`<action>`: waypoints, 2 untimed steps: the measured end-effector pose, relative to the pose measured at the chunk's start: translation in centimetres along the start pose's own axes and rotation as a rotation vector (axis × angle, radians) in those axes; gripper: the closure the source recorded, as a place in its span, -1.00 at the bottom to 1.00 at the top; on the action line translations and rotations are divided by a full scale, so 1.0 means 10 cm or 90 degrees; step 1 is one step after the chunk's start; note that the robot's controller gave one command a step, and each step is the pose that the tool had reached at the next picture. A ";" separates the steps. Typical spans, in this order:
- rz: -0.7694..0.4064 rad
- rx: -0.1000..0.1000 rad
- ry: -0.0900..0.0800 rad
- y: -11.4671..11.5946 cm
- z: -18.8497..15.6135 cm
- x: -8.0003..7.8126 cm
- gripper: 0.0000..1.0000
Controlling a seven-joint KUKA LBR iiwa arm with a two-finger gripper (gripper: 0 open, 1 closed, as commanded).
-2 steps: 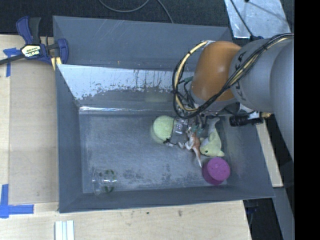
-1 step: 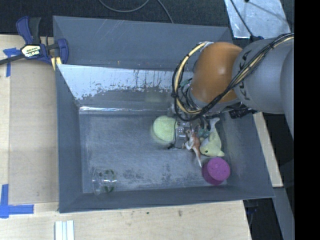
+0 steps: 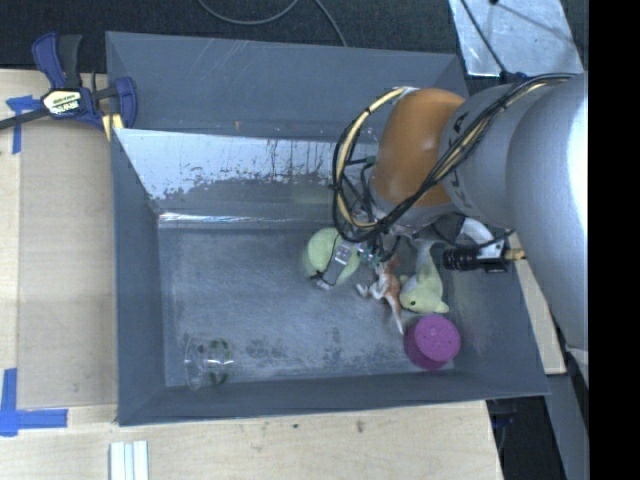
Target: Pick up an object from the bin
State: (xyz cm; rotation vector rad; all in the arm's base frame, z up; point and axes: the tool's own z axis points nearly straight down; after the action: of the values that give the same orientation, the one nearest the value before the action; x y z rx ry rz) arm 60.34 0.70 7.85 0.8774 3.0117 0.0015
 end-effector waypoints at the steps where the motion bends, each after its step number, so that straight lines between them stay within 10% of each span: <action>1: -0.218 0.001 0.003 0.01 0.08 0.07 1.00; 2: -0.218 0.001 0.003 0.01 0.08 0.07 1.00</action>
Offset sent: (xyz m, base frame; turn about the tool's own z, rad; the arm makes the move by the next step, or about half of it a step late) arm 0.0000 0.0000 0.0000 0.0000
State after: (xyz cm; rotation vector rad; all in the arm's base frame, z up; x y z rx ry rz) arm 59.82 1.10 7.02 0.3515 3.1214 0.0006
